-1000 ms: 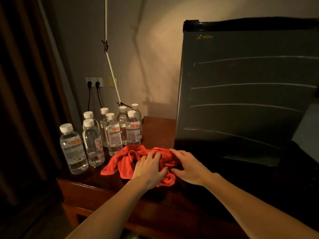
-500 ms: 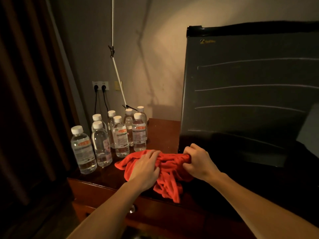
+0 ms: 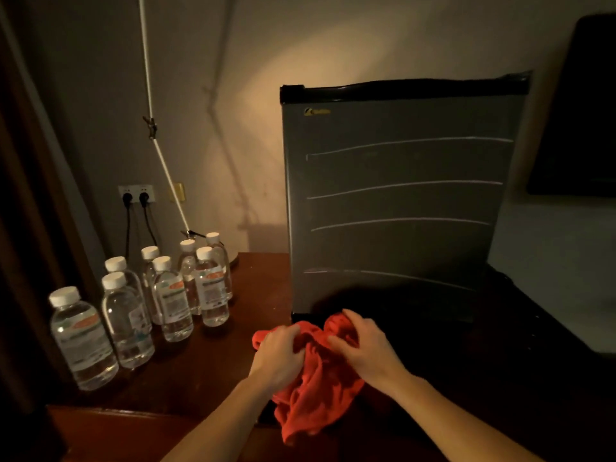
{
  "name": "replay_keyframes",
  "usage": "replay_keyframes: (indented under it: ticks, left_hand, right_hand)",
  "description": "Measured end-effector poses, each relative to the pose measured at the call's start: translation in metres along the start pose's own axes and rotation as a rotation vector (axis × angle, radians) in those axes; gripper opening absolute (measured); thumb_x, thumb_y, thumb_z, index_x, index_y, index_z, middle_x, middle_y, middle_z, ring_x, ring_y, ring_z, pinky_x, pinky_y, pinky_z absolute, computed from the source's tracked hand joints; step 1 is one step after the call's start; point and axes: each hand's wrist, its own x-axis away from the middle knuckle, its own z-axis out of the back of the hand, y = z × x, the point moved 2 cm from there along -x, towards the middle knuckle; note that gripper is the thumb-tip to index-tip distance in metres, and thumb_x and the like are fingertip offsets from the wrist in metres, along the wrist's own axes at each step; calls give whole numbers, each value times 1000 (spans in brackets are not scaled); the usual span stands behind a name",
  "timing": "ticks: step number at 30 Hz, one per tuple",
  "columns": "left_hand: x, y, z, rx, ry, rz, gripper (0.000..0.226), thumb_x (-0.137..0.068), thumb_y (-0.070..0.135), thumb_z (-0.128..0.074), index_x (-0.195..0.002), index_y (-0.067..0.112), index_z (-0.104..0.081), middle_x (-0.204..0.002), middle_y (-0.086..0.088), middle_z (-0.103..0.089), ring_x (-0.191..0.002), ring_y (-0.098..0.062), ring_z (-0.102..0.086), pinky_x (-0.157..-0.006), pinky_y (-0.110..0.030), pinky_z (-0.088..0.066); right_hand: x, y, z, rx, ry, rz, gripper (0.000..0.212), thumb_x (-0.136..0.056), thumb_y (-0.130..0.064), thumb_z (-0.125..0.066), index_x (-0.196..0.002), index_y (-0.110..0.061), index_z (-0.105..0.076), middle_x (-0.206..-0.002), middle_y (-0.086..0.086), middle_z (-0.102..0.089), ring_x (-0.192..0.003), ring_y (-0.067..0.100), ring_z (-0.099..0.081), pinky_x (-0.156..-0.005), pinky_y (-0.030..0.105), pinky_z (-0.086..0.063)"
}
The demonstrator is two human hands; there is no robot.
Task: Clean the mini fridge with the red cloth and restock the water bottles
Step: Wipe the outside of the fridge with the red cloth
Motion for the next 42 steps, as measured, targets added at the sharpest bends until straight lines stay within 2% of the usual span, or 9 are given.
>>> replay_keyframes:
  ticks: [4,9,14,21,27,31,35,40,42]
  left_hand:
    - [-8,29,-2,310,60,20,15,-75,7,-61,-80,20,-56,-80,5,-62,-78,-12,-58,-75,-35,-48]
    - [-16,52,3,418,104,-110,18,-67,12,-60,-83,20,-58,-82,5,-63,-82,-6,-61,-75,-30,-50]
    - [-22,61,8,379,117,-185,22,-71,17,-67,-90,27,-65,-90,8,-68,-91,-8,-65,-84,-33,-52]
    - [-20,50,40,310,225,-200,13,-79,18,-67,-90,25,-64,-86,9,-66,-83,-7,-65,-72,-39,-55]
    - [-19,31,67,79,208,-189,30,-77,30,-54,-106,29,-59,-111,13,-57,-104,-9,-58,-89,-36,-49]
    - [-26,29,87,-6,321,-232,41,-81,32,-56,-121,32,-58,-137,12,-49,-123,-13,-51,-99,-37,-45]
    - [-42,35,103,-72,327,-284,68,-85,26,-64,-147,35,-37,-154,12,-33,-137,-11,-37,-112,-35,-36]
    - [-57,42,100,-66,303,-338,72,-85,39,-56,-152,33,-30,-158,12,-28,-142,-9,-32,-114,-25,-28]
    - [-57,42,91,-88,289,-369,73,-84,53,-41,-152,30,-31,-159,11,-26,-144,-8,-28,-115,-22,-25]
  right_hand:
    - [1,0,-12,-74,-129,51,105,-58,-91,-53,-148,-51,-15,-152,5,-22,-143,21,-24,-116,40,-27]
    - [-2,5,7,62,-98,198,99,-58,-72,-71,-137,-68,-11,-154,-2,1,-145,23,-7,-118,40,-23]
    - [-10,-9,17,215,244,273,66,-69,-48,-71,-126,-45,-38,-137,-2,-29,-134,22,-28,-99,39,-47]
    - [-21,-16,30,398,370,408,51,-66,-29,-76,-110,-32,-51,-115,-2,-49,-114,26,-48,-57,39,-57]
    - [-40,-55,54,455,528,609,70,-52,-8,-77,-117,-22,-56,-128,12,-51,-117,33,-46,-88,43,-54]
    - [-77,-100,87,453,698,643,44,-70,-5,-65,-113,-9,-57,-141,17,-44,-124,40,-42,-106,45,-39]
    - [-109,-154,117,459,872,640,33,-76,3,-54,-107,-5,-58,-134,20,-45,-124,36,-41,-97,44,-47]
    - [-128,-135,89,757,843,862,26,-87,-18,-48,-107,-11,-64,-118,16,-51,-102,33,-51,-80,41,-47]
    - [-128,-115,72,834,797,949,27,-93,-20,-49,-113,-10,-65,-116,16,-57,-99,31,-57,-83,40,-44]
